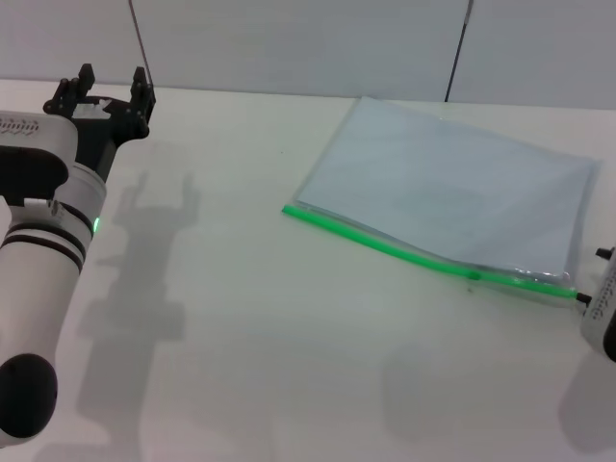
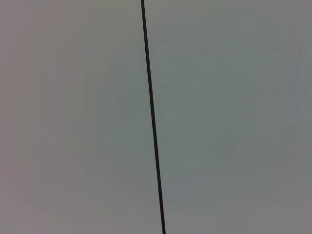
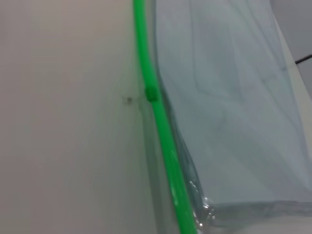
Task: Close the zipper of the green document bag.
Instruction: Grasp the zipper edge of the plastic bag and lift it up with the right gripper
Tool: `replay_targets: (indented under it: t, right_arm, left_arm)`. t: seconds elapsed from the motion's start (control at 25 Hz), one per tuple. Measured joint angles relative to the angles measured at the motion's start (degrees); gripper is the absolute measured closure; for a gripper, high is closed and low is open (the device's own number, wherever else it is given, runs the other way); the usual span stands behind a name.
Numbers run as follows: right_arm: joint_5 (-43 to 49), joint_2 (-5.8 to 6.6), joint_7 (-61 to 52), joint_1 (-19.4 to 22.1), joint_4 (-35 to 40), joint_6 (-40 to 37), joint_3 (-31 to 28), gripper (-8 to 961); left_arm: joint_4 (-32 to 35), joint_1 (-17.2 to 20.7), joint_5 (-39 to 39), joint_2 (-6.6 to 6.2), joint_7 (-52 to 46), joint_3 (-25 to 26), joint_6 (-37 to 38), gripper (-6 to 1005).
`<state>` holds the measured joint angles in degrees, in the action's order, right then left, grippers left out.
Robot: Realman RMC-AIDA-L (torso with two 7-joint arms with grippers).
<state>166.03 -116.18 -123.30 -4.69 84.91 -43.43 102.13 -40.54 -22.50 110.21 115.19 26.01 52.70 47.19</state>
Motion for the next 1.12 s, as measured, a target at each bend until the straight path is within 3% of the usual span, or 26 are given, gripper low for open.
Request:
replay_targets:
  t: [1.12]
  right_arm:
    - [0.00,-0.01,-3.00,-3.28,1.70,1.26,5.11,368]
  left_arm:
    - [0.20,-0.53,0.00,0.38,0.00,0.17,-0.35,363]
